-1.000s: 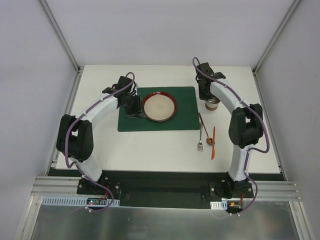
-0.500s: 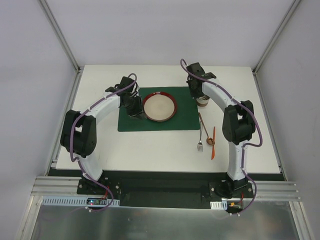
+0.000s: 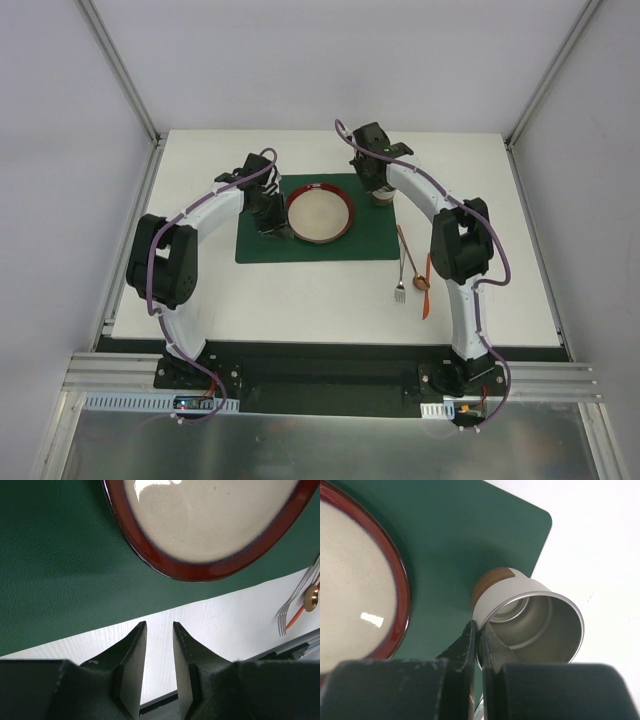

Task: Set the dinner table for one person
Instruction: Move the cup to the napkin.

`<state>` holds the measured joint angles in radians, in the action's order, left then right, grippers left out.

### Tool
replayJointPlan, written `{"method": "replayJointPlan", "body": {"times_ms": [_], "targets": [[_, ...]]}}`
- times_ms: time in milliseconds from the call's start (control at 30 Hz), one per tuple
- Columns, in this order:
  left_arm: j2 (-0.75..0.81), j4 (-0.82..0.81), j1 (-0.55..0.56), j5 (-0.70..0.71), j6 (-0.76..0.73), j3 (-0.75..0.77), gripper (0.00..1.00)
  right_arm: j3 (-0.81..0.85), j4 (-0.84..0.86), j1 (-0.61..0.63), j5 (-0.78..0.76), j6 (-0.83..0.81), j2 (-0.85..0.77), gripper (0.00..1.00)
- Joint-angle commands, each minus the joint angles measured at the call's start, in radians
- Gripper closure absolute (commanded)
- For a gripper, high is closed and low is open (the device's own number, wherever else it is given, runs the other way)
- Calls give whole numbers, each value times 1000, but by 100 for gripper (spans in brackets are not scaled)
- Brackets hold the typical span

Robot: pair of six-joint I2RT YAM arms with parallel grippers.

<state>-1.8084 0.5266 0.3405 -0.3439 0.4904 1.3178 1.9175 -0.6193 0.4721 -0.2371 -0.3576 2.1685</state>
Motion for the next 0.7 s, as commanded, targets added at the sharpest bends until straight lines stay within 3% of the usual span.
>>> {"method": "replayJointPlan", "body": {"times_ms": [0,600,667], "targets": [[-3,-4,-1,-21,-27,28,73,71,3,5,33,-38,27,100],[-25,-2,-5,-37,-29,38,73,84,7,20,105,-110,65,100],[-23,-2,-5,-37,-32,40,73,89,1,23,90,-110,70,93]]}}
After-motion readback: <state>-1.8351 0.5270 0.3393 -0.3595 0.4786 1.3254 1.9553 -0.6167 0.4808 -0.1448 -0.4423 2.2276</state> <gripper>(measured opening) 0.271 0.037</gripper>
